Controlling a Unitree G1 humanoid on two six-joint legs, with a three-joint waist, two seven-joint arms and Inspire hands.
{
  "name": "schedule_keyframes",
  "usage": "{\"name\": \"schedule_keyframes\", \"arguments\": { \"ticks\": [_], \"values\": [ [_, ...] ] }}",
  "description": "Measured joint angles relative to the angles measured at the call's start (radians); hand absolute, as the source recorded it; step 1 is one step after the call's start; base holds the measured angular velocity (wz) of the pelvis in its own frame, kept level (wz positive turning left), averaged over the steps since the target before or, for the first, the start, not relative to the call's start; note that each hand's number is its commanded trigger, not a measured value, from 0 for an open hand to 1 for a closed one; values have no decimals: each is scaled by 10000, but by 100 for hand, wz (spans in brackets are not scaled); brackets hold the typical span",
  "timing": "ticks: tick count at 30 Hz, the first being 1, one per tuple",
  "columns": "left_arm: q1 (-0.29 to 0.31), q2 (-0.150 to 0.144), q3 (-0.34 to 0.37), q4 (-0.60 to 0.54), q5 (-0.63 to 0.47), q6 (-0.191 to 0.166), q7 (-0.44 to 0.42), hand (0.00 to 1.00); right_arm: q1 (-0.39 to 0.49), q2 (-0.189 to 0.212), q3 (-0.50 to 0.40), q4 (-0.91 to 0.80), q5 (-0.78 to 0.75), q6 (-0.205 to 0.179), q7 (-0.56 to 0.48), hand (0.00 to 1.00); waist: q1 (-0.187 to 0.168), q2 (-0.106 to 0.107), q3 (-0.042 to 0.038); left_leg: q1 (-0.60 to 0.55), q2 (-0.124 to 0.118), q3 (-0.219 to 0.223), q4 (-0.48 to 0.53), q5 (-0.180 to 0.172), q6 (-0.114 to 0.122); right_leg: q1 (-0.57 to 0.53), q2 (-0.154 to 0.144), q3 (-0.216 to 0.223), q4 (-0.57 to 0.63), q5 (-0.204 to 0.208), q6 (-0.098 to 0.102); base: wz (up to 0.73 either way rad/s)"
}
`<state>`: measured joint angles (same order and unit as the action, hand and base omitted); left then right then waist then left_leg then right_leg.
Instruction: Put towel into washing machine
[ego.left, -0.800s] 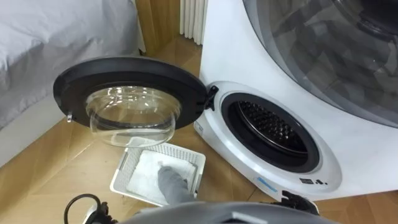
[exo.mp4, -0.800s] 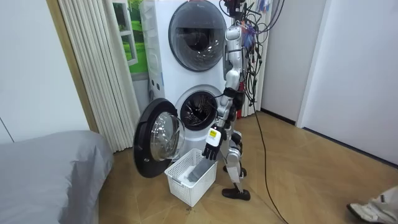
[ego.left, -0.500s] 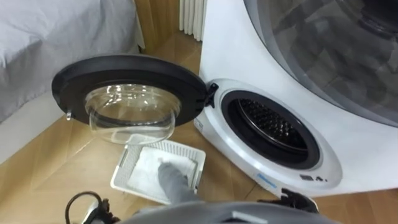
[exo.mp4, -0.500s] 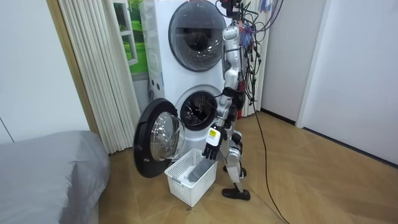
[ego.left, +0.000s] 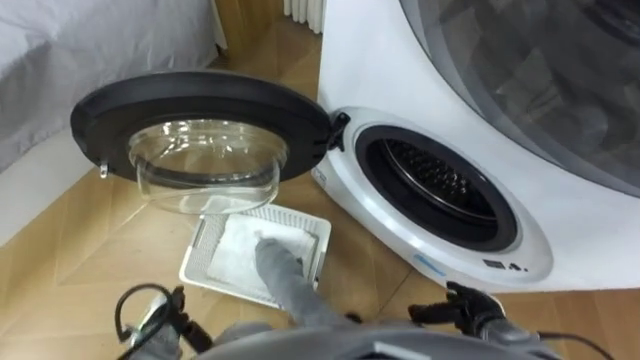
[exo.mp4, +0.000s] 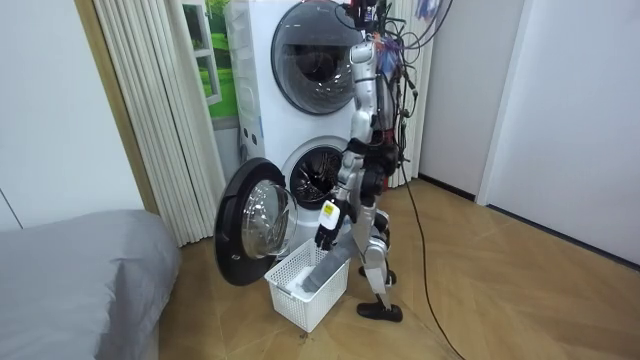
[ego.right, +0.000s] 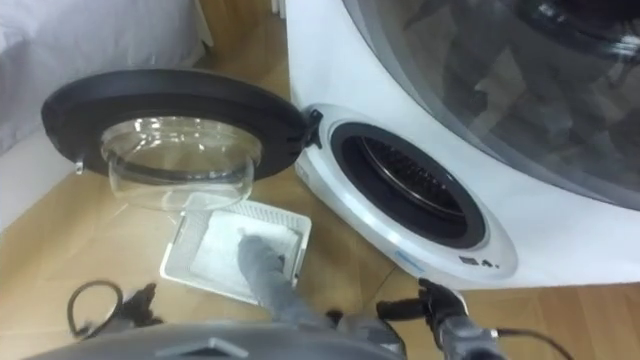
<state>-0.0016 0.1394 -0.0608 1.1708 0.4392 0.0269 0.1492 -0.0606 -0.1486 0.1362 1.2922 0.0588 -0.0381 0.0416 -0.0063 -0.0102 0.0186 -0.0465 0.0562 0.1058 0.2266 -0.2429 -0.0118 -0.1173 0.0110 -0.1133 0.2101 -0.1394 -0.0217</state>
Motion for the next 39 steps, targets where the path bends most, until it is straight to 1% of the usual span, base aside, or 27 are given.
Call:
{"name": "schedule_keyframes", "arguments": {
  "ticks": [1, 2, 3, 4, 6, 7, 8, 9, 10, 12, 13, 16, 17, 19, 21, 22, 24, 25, 27, 28, 30, 31, 33, 34, 35, 36, 39],
  "values": [
    [-126, -17, 3, 56, 27, -83, 39, 0, -106, 16, -3, 29, -128, -46, -31, 0, 2, 20, 13, -128, -1, 3, 74, 1, 1, -166, -13, -12, 124, 0, -1, -14],
    [-365, -57, 2, 148, 57, -253, 146, 0, -319, 72, -2, 100, -333, -83, -81, 0, -18, 50, 44, -430, -6, 12, 235, 1, 3, -528, -46, -15, 382, -1, -1, -11],
    [-627, -92, -83, 283, 41, -463, 210, 0, -578, 125, 36, 207, -434, -157, -119, 0, -54, 53, 105, -687, -22, 18, 390, 2, 5, -837, -88, -12, 617, -1, -2, -10],
    [-762, -107, -214, 344, 42, -542, 240, 0, -629, 159, 126, 285, -449, -179, -151, 0, -79, 47, 127, -797, -25, 32, 447, 4, 8, -979, -99, -12, 725, -2, -2, -7],
    [-1331, -259, -392, 582, 55, -708, 366, 0, -1017, 297, 392, 395, -631, -265, -193, 0, -185, -17, 187, -1342, -40, 80, 842, 1, 26, -1551, -143, 15, 1152, -16, -26, -6],
    [-1504, -309, -419, 626, 55, -755, 367, 0, -1086, 303, 408, 410, -662, -303, -176, 0, -190, -46, 204, -1527, -54, 88, 981, -6, 36, -1727, -169, 18, 1251, -30, -48, 0],
    [-1849, -405, -429, 708, 54, -879, 367, 0, -1252, 308, 432, 452, -675, -343, -166, 0, -190, -103, 251, -1919, -105, 93, 1253, -28, 72, -2093, -245, 24, 1449, -113, -133, 0],
    [-2091, -489, -443, 790, 107, -1026, 373, 0, -1428, 307, 474, 448, -683, -348, -171, 0, -213, -105, 322, -2314, -118, 86, 1549, -39, 90, -2486, -286, 38, 1717, -112, -135, 0],
    [-2266, -527, -447, 789, 156, -1052, 375, 0, -1479, 308, 475, 441, -682, -361, -167, 0, -238, -102, 341, -2508, -118, 78, 1685, -47, 100, -2657, -296, 43, 1813, -111, -142, 0],
    [-2640, -575, -769, 842, 247, -1215, 386, 0, -1731, 280, 480, 348, -629, -380, -202, 0, -266, -113, 368, -3249, -125, 75, 2244, -78, 135, -3373, -355, 95, 2240, -137, -192, 0],
    [-2712, -586, -829, 847, 256, -1215, 385, 0, -1751, 272, 479, 343, -629, -383, -223, 0, -279, -113, 380, -3420, -130, 76, 2378, -89, 144, -3550, -360, 145, 2361, -149, -199, 0],
    [-3044, -598, -1038, 845, 311, -1218, 428, 0, -2067, 307, 620, -6, -719, -374, -411, 0, -301, -74, 457, -4524, -122, 78, 3145, -200, 190, -4660, -410, 275, 3104, -204, -233, 0],
    [-3170, -584, -1044, 837, 369, -1219, 459, 0, -2217, 327, 756, -94, -729, -382, -432, 0, -298, -51, 512, -4976, -106, 79, 3412, -254, 195, -5113, -420, 299, 3382, -211, -244, -4],
    [-3274, -563, -1115, 758, 370, -1219, 614, 0, -2340, 331, 838, -269, -705, -460, -429, 0, -295, -33, 527, -5730, -81, 76, 3987, -416, 205, -5868, -437, 312, 3951, -288, -295, -5],
    [-3487, -419, -1624, 697, 367, -1218, 826, 0, -2484, 338, 1152, -563, -559, -578, -429, 0, -307, -43, 538, -6654, -4, 96, 4779, -579, 195, -6792, -444, 373, 4658, -377, -359, -2],
    [-3566, -378, -1770, 695, 399, -1218, 839, 0, -2550, 364, 1222, -580, -505, -591, -422, 0, -325, -40, 541, -6880, 9, 80, 4971, -627, 175, -7012, -445, 371, 4833, -396, -379, 0],
    [-3989, -302, -2228, 694, 844, -1239, 950, 0, -2625, 392, 1559, -927, -188, -653, -407, 0, -433, -37, 565, -7673, 51, 12, 5670, -790, 171, -7780, -480, 345, 5483, -536, -458, 5],
    [-4074, -284, -2325, 693, 1004, -1268, 1026, 0, -2649, 393, 1582, -993, -194, -712, -382, 0, -469, -38, 574, -7850, 67, 13, 5810, -837, 148, -7960, -497, 345, 5616, -560, -475, 0],
    [-4476, -239, -2676, 660, 1715, -1415, 1283, 0, -2745, 389, 1723, -1347, -154, -854, -371, 0, -602, -96, 640, -8579, 87, 34, 6314, -929, 119, -8723, -526, 406, 6113, -588, -511, 0],
    [-4588, -217, -2770, 658, 1854, -1421, 1332, 0, -2816, 390, 1772, -1397, -126, -909, -363, 0, -655, -104, 649, -8792, 105, 36, 6448, -952, 124, -8920, -525, 407, 6231, -593, -519, -5],
    [-4922, -161, -3092, 603, 2247, -1433, 1463, 0, -3019, 401, 2053, -1582, 186, -1026, -282, 0, -739, -124, 666, -9524, 295, 59, 7061, -1110, 104, -9617, -442, 417, 6646, -617, -568, -16],
    [-4975, -149, -3202, 591, 2283, -1433, 1499, 0, -3040, 410, 2148, -1609, 263, -1040, -254, 0, -754, -129, 669, -9642, 347, 78, 7188, -1153, 105, -9736, -418, 416, 6738, -625, -585, -16],
    [-5214, -68, -3736, 538, 2320, -1441, 1583, 0, -3223, 423, 2406, -1713, 606, -1125, -155, 0, -939, -129, 677, -10164, 401, 69, 7652, -1298, 100, -10290, -424, 407, 7177, -721, -676, -6],
    [-5290, -40, -3834, 540, 2323, -1443, 1609, 0, -3309, 438, 2480, -1711, 610, -1143, -157, 0, -972, -129, 677, -10325, 418, 69, 7776, -1328, 92, -10447, -422, 405, 7295, -738, -689, -6],
    [-5430, 3, -4005, 544, 2332, -1443, 1687, 0, -3494, 446, 2684, -1709, 626, -1151, -157, 0, -1012, -127, 677, -10625, 505, 68, 8019, -1396, 72, -10741, -395, 367, 7463, -768, -724, -11],
    [-5524, 32, -4186, 545, 2341, -1451, 1751, 0, -3561, 462, 2803, -1725, 661, -1186, -143, 0, -1042, -115, 690, -10848, 554, 11, 8269, -1480, 39, -10935, -400, 291, 7662, -800, -821, -8],
    [-5590, 65, -4548, 544, 2555, -1461, 1778, 0, -3551, 572, 2855, -1824, 1043, -1466, -32, 0, -1319, -95, 702, -11164, 566, -93, 8743, -1693, 9, -11259, -410, 271, 8187, -1055, -859, 5]
  ]
}}
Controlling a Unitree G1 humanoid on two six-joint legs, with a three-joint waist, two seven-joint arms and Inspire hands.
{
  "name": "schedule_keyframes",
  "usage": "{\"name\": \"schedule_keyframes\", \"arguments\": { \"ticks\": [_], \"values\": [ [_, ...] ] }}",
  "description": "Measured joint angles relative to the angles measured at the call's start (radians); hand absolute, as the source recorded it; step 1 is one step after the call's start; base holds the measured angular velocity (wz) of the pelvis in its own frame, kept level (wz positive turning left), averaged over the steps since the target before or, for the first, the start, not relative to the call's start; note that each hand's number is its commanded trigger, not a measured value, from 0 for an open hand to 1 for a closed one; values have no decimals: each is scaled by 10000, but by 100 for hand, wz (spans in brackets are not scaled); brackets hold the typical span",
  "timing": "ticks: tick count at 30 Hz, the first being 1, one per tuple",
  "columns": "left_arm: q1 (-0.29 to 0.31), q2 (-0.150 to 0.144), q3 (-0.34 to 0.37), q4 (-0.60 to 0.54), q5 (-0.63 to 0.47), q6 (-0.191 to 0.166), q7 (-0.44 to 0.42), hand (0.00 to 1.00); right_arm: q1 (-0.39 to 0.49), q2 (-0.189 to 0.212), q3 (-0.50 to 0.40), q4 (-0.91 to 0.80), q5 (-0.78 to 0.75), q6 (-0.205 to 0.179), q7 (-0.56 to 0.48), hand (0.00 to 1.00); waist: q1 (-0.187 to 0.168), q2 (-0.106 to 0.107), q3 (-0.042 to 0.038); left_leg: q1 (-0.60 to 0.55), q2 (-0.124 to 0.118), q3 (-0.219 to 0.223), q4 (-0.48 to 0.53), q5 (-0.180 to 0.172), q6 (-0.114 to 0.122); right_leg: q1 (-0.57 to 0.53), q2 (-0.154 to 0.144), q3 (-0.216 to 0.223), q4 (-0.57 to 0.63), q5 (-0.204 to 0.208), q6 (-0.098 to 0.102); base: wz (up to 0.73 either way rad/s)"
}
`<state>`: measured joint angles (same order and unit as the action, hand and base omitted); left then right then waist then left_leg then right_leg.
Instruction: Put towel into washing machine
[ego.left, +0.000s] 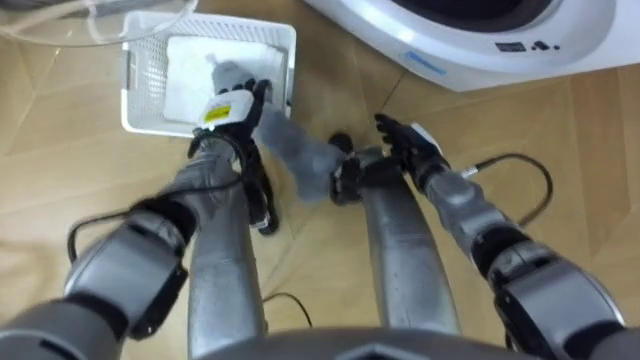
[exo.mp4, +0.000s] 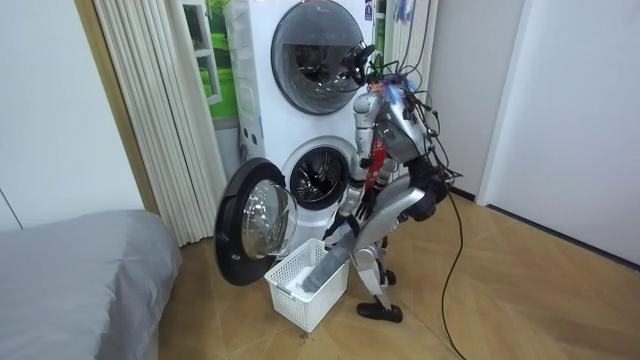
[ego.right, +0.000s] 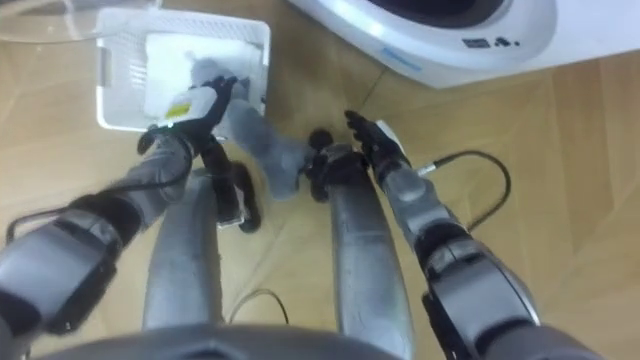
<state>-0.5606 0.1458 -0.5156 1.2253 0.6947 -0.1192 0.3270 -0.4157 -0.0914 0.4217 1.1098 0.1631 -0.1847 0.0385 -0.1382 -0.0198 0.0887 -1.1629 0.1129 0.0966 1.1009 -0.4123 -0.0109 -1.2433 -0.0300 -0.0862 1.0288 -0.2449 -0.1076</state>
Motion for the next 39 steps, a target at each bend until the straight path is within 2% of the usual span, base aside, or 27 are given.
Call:
{"name": "schedule_keyframes", "arguments": {
  "ticks": [5, 11, 14, 15, 16, 17, 21, 26, 32, 39],
  "values": [
    [-179, 39, -408, -37, 257, -48, 186, 0, 44, -44, 129, -455, 580, -182, 83, 0, -251, 1, 0, -536, 133, 1, 500, -238, -38, -571, 23, -60, 451, -117, -115, -6],
    [-413, 44, -709, -113, 262, -425, 207, 0, 2, -41, 159, -545, 677, -476, 83, 0, -333, 0, 0, -902, 148, -55, 853, -390, -106, -965, 52, -51, 838, -264, -175, -1],
    [-405, 83, -1077, -124, 232, -462, 284, 0, -65, 9, 302, -548, 714, -553, 109, 0, -387, -9, 2, -1025, 251, -53, 935, -432, -111, -1076, 179, -17, 836, -266, -174, -7],
    [-360, 94, -1242, -197, 183, -465, 251, 5, -90, 17, 307, -549, 719, -554, 181, 0, -438, -9, 1, -1054, 267, -46, 941, -440, -110, -1103, 179, -25, 830, -266, -175, -9],
    [-342, 93, -1313, -242, 170, -469, 199, 59, -109, 17, 325, -549, 720, -554, 230, 0, -464, -9, 1, -1068, 276, -41, 942, -444, -105, -1119, 182, -26, 827, -266, -175, -5],
    [-331, 86, -1443, -309, 166, -512, 67, 100, -149, 16, 377, -548, 727, -554, 300, 0, -501, -13, -1, -1107, 302, -42, 955, -464, -87, -1152, 206, -29, 818, -266, -175, -5],
    [-310, 74, -1788, -487, 143, -693, -438, 100, -175, 42, 448, -518, 859, -585, 387, 0, -559, -22, -7, -1171, 332, -78, 984, -508, -122, -1189, 242, -52, 799, -268, -176, -2],
    [-403, 89, -2156, -483, 82, -704, -1204, 100, -447, 132, 505, -219, 1069, -655, 549, 0, -769, -38, -5, -1192, 303, -72, 921, -515, -77, -1197, 202, -70, 721, -288, -138, 0],
    [-792, 223, -2400, -390, -148, -698, -2255, 100, -758, 149, 685, 172, 1107, -655, 736, 0, -820, -88, -6, -1213, 288, -38, 778, -508, -21, -1217, 178, -71, 600, -319, -83, 0],
    [-838, 230, -2836, -361, -310, -698, -2682, 100, -776, 158, 861, 395, 1443, -659, 704, 0, -795, -124, -28, -1063, 277, 8, 467, -502, -17, -1088, 224, -22, 277, -308, -58, -2]
  ]
}}
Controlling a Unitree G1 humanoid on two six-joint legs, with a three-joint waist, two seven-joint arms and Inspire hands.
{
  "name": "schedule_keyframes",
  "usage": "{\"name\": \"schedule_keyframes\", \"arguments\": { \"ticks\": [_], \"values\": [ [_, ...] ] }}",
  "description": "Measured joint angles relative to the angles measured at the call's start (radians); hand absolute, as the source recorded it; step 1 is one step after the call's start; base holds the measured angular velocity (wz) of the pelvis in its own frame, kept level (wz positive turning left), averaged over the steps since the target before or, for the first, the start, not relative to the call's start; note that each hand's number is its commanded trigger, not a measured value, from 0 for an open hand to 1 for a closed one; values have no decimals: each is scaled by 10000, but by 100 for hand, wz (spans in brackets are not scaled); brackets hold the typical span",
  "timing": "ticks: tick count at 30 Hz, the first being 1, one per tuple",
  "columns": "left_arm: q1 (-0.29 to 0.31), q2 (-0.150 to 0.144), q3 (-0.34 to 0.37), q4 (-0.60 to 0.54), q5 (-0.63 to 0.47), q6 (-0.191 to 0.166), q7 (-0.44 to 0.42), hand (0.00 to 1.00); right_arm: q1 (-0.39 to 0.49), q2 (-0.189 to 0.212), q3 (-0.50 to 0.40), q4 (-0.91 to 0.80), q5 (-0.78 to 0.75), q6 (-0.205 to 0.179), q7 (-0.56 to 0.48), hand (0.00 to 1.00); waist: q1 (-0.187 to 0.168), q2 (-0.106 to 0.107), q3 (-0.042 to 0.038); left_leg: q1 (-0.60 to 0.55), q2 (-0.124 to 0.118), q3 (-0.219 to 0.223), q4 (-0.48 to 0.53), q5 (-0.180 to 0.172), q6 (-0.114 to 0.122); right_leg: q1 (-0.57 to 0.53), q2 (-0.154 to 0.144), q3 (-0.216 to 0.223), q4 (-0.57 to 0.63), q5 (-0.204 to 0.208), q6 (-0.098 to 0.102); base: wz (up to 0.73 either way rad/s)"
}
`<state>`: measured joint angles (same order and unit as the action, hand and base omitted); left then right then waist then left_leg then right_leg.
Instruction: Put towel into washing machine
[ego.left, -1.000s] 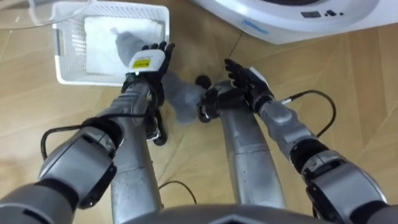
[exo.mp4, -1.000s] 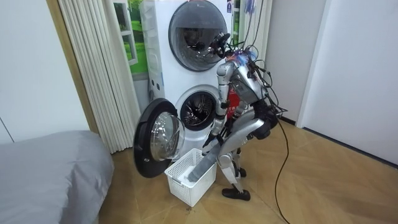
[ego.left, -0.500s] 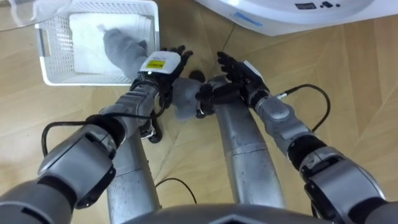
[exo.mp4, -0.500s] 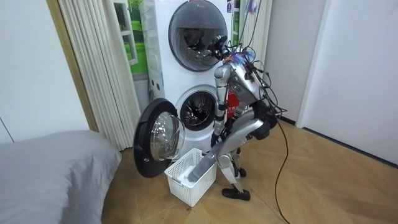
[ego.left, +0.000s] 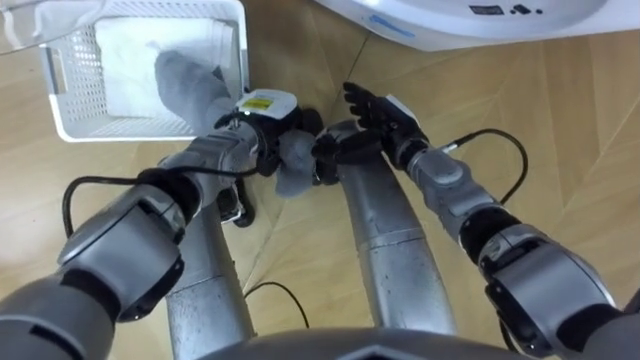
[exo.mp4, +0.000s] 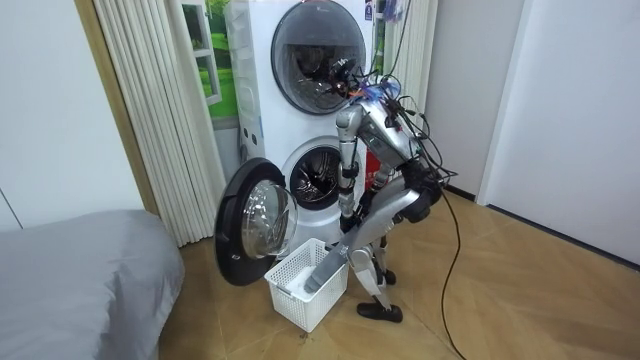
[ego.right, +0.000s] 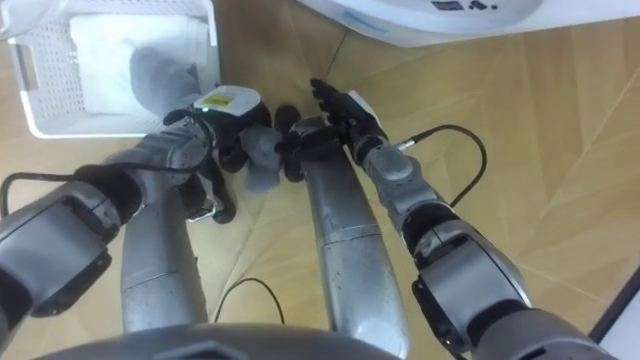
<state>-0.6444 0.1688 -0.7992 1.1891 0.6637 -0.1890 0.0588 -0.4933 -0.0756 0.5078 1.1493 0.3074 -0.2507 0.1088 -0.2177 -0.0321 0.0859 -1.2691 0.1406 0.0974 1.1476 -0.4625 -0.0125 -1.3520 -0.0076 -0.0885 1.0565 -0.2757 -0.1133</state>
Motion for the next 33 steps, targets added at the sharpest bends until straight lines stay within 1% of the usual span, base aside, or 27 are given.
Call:
{"name": "schedule_keyframes", "arguments": {
  "ticks": [4, 7, 8, 9, 10, 11, 12, 13, 14, 16, 17, 18, 19, 20, 21, 22, 24, 26, 28, 30, 31, 33],
  "values": [
    [91, -48, -3, -1, 17, -2, -157, 100, -37, -1, 25, 263, 12, 12, 30, 0, 72, 0, -1, 349, 27, 77, -209, 11, 19, 330, 46, 60, -231, 24, 58, -6],
    [241, -91, 16, -6, 90, -17, -183, 100, 5, -7, 7, 541, -33, 30, 23, 0, 126, 18, 2, 781, 37, 80, -462, 16, 27, 774, 87, 52, -526, 61, 106, -3],
    [286, -147, 24, 9, 288, -17, -156, 100, 73, -7, -9, 614, -91, 55, 11, 0, 190, 25, 5, 1025, 36, 103, -625, 22, 33, 1012, 97, 56, -680, 79, 128, 0],
    [352, -244, 18, 114, 456, -22, -76, 100, 153, -32, -18, 625, -98, 129, 6, 0, 305, 49, 13, 1319, 6, 137, -824, 55, 43, 1298, 83, 67, -833, 91, 143, 0],
    [395, -275, 17, 160, 494, -21, -34, 100, 184, -43, -17, 665, -98, 146, 11, 0, 326, 50, 13, 1499, -23, 159, -941, 76, 38, 1452, 62, 78, -906, 93, 148, 6],
    [516, -340, 4, 223, 506, -21, 19, 100, 232, -54, 0, 720, -69, 243, 23, 0, 365, 56, 16, 1839, -125, 167, -1210, 131, 33, 1753, -1, 78, -1059, 91, 151, 10],
    [603, -324, 36, 282, 506, -24, 75, 100, 258, -54, -6, 785, -68, 291, 27, 0, 386, 63, 18, 2174, -152, 273, -1503, 241, 65, 2044, -54, 88, -1263, 104, 169, 11],
    [643, -316, 92, 304, 511, -23, 112, 100, 254, -59, -15, 823, -72, 316, 29, 0, 409, 64, 18, 2325, -142, 351, -1642, 270, 77, 2176, -66, 109, -1354, 114, 182, 6],
    [710, -269, 183, 313, 494, -23, 224, 100, 278, -97, -46, 918, -69, 346, 20, 0, 504, 82, 10, 2587, -163, 441, -1883, 346, 91, 2388, -75, 162, -1528, 145, 212, 0],
    [763, -233, 534, 301, 440, -41, 449, 100, 416, -247, -152, 899, -58, 342, -54, 0, 700, 141, 22, 2946, -185, 485, -2141, 396, 86, 2717, -83, 169, -1746, 171, 218, -4],
    [791, -184, 726, 301, 439, -41, 662, 100, 543, -351, -161, 904, -33, 352, -143, 0, 844, 152, 18, 3177, -187, 500, -2279, 421, 76, 2941, -82, 159, -1866, 171, 218, 0],
    [839, -109, 956, 303, 434, -42, 915, 100, 611, -423, -190, 907, -30, 413, -231, 0, 911, 164, 24, 3424, -232, 485, -2400, 465, 55, 3180, -114, 124, -1959, 169, 218, 4],
    [870, -61, 1074, 298, 435, -42, 1065, 100, 657, -452, -191, 907, -20, 464, -266, 0, 918, 164, 23, 3533, -270, 459, -2457, 494, 43, 3301, -132, 105, -2019, 169, 218, 10],
    [934, 33, 1395, 281, 437, -55, 1368, 100, 710, -495, -200, 957, -22, 494, -325, 0, 894, 191, 32, 3751, -316, 438, -2555, 550, 41, 3532, -193, 28, -2129, 170, 218, 9],
    [957, 101, 1697, 279, 371, -60, 1711, 100, 763, -530, -252, 966, 0, 543, -401, 0, 894, 225, 42, 3932, -316, 430, -2645, 559, 49, 3752, -206, -15, -2236, 171, 220, 9],
    [957, 145, 1805, 271, 292, -65, 1883, 100, 793, -534, -284, 964, 31, 563, -439, 0, 893, 237, 44, 4014, -316, 419, -2683, 570, 53, 3852, -210, -35, -2278, 174, 226, 6],
    [956, 253, 2282, 192, -35, -85, 2656, 100, 847, -543, -295, 972, 55, 565, -550, 0, 898, 276, 67, 4374, -313, 398, -2867, 593, 81, 4261, -215, -82, -2457, 197, 264, 4],
    [1006, 252, 2733, 47, -179, -180, 3058, 100, 994, -559, -290, 1017, 34, 567, -546, 0, 977, 300, 80, 4733, -318, 399, -3003, 601, 94, 4651, -199, -87, -2631, 227, 313, 0],
    [1084, 222, 3181, -412, -748, -317, 3295, 100, 1192, -638, -395, 934, -63, 571, -542, 0, 1145, 313, 81, 5049, -328, 400, -3145, 612, 107, 4976, -191, -93, -2784, 253, 350, 0],
    [1086, 162, 3830, -895, -1810, -655, 3522, 100, 1245, -667, -645, 916, -509, 558, -551, 0, 1244, 313, 81, 5235, -391, 444, -3317, 685, 169, 5129, -257, -82, -2898, 300, 403, 5],
    [1091, 114, 3856, -926, -2116, -738, 3511, 100, 1245, -667, -701, 912, -602, 547, -558, 0, 1249, 313, 81, 5255, -407, 453, -3370, 726, 177, 5153, -271, -83, -2948, 332, 412, 4],
    [1176, -40, 3903, -1304, -3645, -809, 3501, 100, 1236, -686, -707, 899, -826, 547, -648, 0, 1328, 314, 80, 5259, -477, 445, -3463, 791, 210, 5170, -343, -117, -2994, 362, 424, 8]
  ]
}}
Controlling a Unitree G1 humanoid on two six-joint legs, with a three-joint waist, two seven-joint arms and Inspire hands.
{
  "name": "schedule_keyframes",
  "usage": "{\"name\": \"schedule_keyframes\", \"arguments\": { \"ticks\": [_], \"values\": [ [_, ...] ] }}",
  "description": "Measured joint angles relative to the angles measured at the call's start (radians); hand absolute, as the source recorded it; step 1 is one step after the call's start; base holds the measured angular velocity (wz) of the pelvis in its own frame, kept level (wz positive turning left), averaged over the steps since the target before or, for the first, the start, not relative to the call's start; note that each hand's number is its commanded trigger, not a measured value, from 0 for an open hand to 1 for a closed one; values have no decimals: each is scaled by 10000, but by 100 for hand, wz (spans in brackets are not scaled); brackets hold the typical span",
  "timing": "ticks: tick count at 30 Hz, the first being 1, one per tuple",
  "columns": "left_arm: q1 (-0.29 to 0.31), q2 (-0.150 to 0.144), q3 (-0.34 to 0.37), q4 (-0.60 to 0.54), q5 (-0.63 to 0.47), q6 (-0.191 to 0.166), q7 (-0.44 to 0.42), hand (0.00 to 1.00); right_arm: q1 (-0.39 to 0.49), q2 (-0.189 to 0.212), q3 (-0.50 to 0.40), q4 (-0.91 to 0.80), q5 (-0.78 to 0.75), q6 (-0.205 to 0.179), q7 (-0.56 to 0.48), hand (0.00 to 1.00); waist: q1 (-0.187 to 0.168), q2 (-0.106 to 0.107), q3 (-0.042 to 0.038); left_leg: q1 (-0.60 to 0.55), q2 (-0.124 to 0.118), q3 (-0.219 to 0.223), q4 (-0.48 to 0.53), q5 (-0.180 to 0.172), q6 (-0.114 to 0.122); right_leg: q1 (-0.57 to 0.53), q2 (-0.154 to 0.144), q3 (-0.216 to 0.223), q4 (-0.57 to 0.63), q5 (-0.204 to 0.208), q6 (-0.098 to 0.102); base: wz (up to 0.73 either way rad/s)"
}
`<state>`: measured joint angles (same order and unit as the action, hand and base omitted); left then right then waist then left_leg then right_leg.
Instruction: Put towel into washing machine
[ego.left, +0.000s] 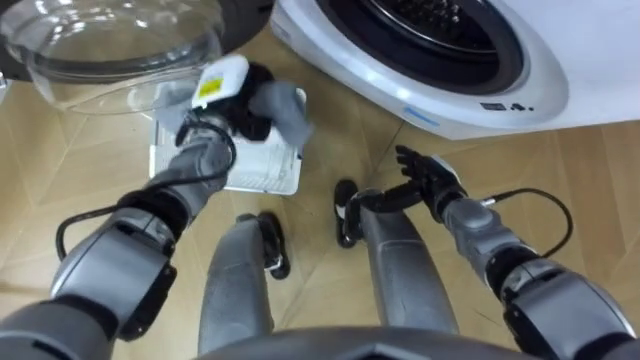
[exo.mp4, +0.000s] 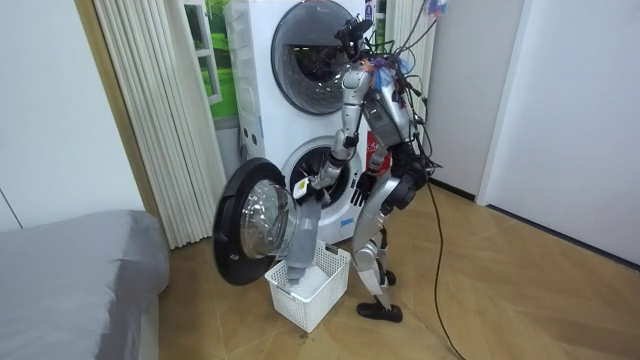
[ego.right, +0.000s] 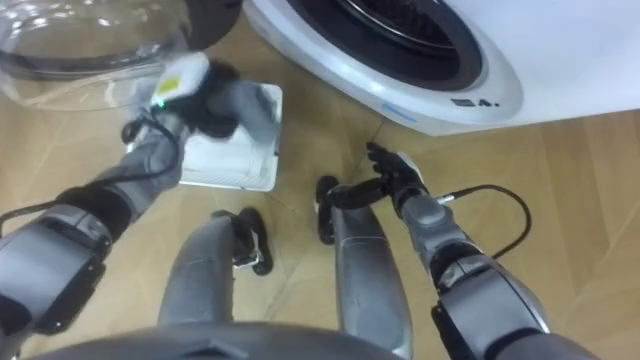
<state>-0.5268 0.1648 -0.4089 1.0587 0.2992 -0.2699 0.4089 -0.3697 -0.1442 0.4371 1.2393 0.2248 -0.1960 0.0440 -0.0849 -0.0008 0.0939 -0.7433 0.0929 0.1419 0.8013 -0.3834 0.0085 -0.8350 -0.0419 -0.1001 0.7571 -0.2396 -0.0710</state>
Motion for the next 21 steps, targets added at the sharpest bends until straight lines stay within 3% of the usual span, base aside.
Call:
{"name": "schedule_keyframes", "arguments": {
  "ticks": [4, 7, 9, 13, 14, 17, 19, 21],
  "values": [
    [222, -115, 26, -652, -2100, -32, -470, 100, 4, 11, -11, -55, -77, 3, -13, 0, 87, 18, -12, 23, -19, 0, -100, 99, 27, 84, -16, -20, -152, 71, 31, 4],
    [422, -183, 35, -1102, -3374, -35, -1425, 100, -102, 145, -334, -58, -129, 14, 32, 0, 163, 4, -26, 56, -77, -8, -147, 142, 56, 108, -99, -70, -148, 71, 33, 9],
    [591, -189, -135, -1531, -4786, -24, -2333, 100, -141, 169, -384, -234, -174, 19, 102, 0, 130, -10, -42, 63, -200, -53, -231, 273, 96, 108, -241, -121, -157, 85, 57, 18],
    [763, -233, -331, -1851, -6191, -21, -3627, 100, -121, 191, -369, -392, -322, 19, 400, 0, 145, 1, -70, 151, -200, -55, -255, 328, 123, 245, -246, -135, -249, 172, 86, 3],
    [838, -243, -381, -1947, -6668, -2, -4051, 100, -81, 220, -368, -396, -325, 29, 467, 0, 143, 22, -113, 169, -188, -66, -294, 337, 129, 313, -217, -160, -329, 218, 89, 0],
    [1045, -341, -529, -2009, -8198, 78, -5100, 100, 92, 222, -407, -445, -424, 154, 648, 0, 66, 19, -364, 268, -181, -103, -395, 376, 165, 416, -241, -154, -421, 290, 128, 0],
    [1093, -391, -697, -2008, -8854, 298, -5600, 100, 147, 219, -491, -441, -462, 283, 749, 0, 51, 33, -384, 545, -175, -72, -581, 435, 181, 713, -218, -155, -648, 405, 150, -2],
    [1309, -392, -808, -2080, -9593, 495, -6300, 100, 202, 222, -542, -481, -567, 457, 914, 0, 50, 78, -456, 898, -166, -55, -880, 526, 197, 1121, -149, -159, -1063, 600, 192, -5]
  ]
}}
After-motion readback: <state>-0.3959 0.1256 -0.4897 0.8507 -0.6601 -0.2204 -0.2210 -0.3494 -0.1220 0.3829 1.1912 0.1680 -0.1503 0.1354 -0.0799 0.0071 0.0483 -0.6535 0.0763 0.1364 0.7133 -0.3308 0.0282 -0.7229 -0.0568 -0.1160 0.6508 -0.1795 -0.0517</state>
